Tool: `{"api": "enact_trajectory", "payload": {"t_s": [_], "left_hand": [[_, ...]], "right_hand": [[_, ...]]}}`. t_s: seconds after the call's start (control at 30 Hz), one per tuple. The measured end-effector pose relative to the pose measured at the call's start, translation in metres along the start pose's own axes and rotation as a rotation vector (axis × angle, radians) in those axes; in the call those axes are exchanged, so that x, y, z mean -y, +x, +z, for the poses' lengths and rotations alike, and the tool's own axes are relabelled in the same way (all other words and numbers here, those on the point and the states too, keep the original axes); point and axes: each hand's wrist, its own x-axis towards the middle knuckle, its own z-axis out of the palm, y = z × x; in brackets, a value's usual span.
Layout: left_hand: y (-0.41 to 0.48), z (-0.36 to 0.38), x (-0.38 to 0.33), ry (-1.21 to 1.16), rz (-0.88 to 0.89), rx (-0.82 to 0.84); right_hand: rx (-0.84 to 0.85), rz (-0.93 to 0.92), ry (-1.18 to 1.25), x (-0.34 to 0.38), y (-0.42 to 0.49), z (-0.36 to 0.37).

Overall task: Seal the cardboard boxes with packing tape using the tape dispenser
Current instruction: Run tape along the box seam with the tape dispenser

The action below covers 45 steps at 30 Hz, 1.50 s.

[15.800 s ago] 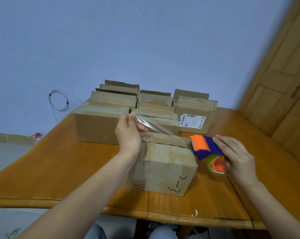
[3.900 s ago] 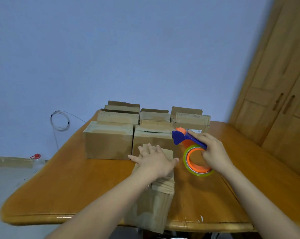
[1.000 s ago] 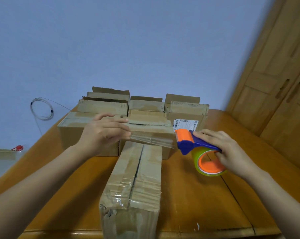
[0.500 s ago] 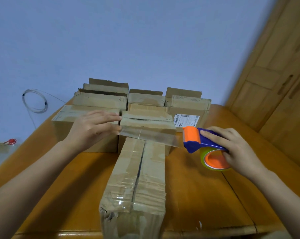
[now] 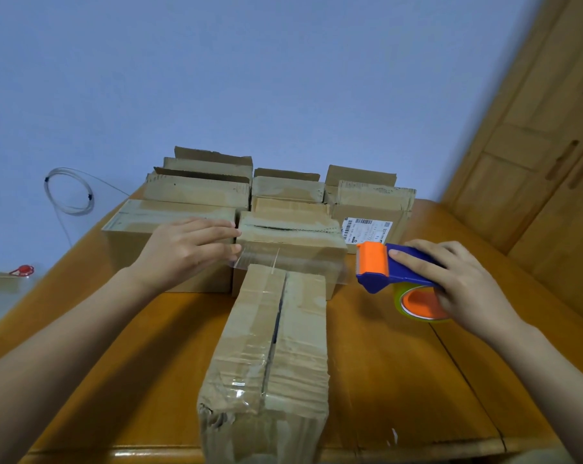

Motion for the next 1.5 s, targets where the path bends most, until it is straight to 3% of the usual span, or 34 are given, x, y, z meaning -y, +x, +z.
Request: {"api": "enact_trajectory", "payload": {"t_s": [0.7,1.13,1.5], "left_hand": [[-0.008,0.013,-0.010,-0.018,-0.064,-0.021],[-0.021,0.037,-0.056,-0.144,-0.393,-0.125],[-0.019,0.044,-0.075,-0.182,-0.522,-0.088]], "right_hand": [[-0.012,0.008,0.012,0.005,-0.014,0.014],[-0.009,0.093,0.090,0.028,-0.036,0.046],[0.012,0.125,0.181,0.048,-0.032,0.062]]}}
